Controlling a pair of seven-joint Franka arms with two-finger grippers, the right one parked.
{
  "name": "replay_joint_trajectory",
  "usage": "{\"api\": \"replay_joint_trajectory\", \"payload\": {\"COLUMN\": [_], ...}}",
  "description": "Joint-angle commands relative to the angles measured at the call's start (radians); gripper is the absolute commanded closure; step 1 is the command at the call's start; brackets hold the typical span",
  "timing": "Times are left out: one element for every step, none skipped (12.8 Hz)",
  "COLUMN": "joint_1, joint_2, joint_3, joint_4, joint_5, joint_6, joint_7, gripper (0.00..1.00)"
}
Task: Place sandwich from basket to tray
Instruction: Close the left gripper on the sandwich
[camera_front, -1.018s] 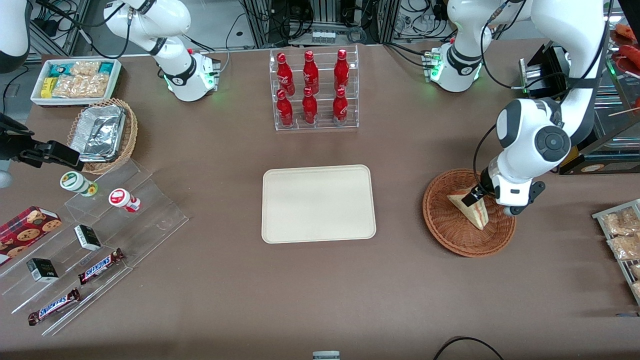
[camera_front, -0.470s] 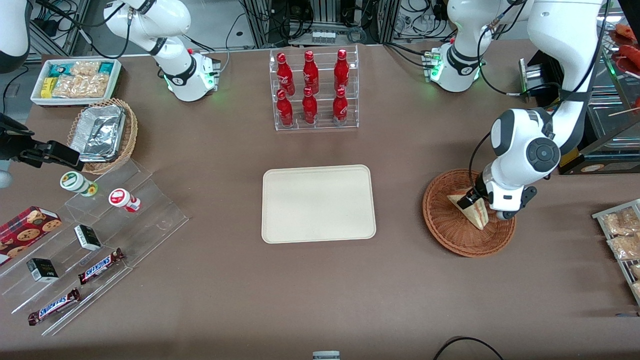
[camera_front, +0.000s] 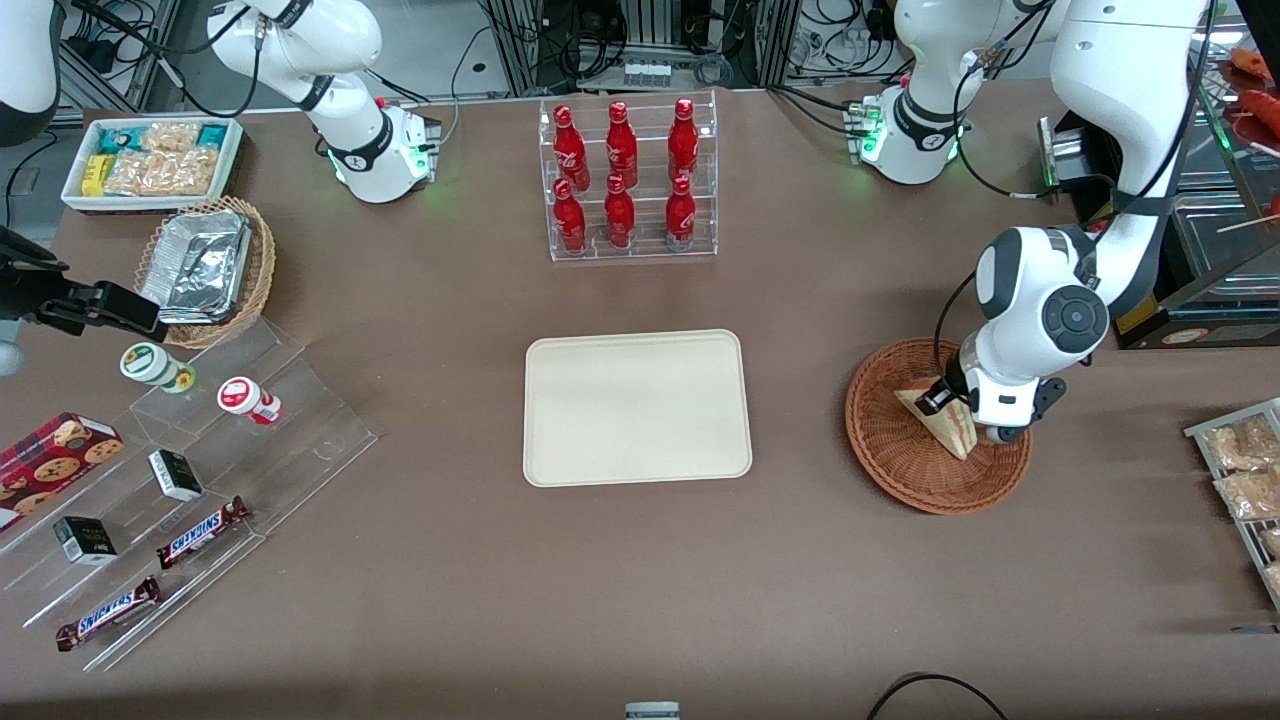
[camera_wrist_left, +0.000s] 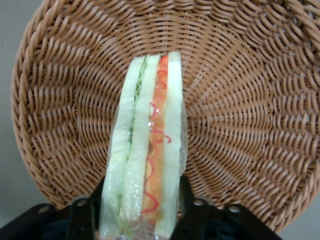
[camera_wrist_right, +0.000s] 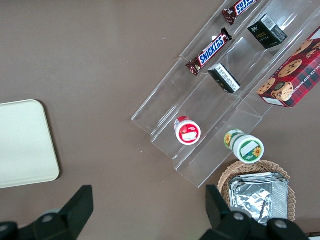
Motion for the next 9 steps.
{"api": "replay_joint_trajectory", "payload": {"joint_1": [0.003, 0.000, -0.009, -0.018, -0.044, -0.062, -0.082, -0.092, -0.093], "joint_2": [-0.016, -0.023, -0.024, -0.023, -0.023, -0.023, -0.023, -0.023, -0.023], "joint_3": [0.010, 0.010, 0.007, -0.001, -0.003, -0.003, -0.003, -0.004, -0.021], "joint_4": [-0.004, 0.005, 0.022, 0.051, 0.084, 0.123, 0.158, 0.189, 0.216], "joint_5": [0.052, 0.074, 0.108, 0.135, 0.148, 0.149, 0.148, 0.145, 0.133], "joint_6": [-0.019, -0.048, -0.076, -0.123, -0.178, -0.235, -0.284, -0.329, -0.359], "joint_7": [-0.010, -0.010, -0.010, -0.010, -0.007, -0.005, -0.005, 0.004, 0.009], "gripper": [1.00, 1.00, 1.00, 1.00, 1.00, 1.00, 1.00, 1.00, 1.00]}}
